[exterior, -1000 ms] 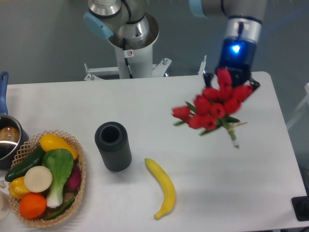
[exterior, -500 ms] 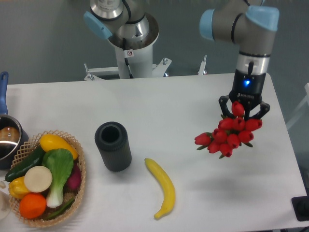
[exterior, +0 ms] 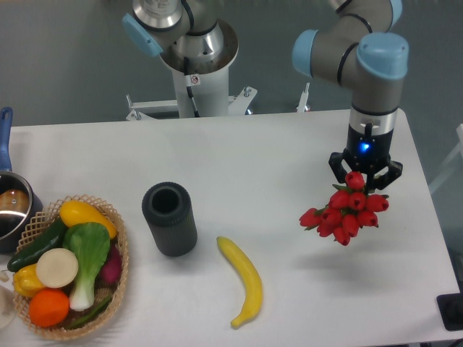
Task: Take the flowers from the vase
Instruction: 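Carry the tulips away from the vase and hold them above the table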
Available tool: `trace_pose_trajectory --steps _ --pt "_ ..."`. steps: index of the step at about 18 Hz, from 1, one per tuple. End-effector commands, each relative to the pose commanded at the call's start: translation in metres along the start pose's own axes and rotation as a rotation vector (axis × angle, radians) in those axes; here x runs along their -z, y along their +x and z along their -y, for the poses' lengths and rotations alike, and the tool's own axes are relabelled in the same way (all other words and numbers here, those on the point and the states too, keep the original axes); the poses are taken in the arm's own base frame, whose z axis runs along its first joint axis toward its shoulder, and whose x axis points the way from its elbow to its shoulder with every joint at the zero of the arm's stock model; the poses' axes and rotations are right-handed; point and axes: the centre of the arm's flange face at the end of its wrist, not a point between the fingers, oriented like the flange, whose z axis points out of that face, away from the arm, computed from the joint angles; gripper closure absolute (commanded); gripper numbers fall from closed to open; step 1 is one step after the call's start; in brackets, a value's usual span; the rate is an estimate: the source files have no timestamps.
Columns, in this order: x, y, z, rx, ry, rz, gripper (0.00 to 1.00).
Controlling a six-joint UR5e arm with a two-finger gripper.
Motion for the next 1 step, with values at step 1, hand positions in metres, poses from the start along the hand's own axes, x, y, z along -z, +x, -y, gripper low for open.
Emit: trace_pose_trajectory --steps 1 --pt "0.0004 0.001 0.0025 -0.008 -0.011 0.002 1.0"
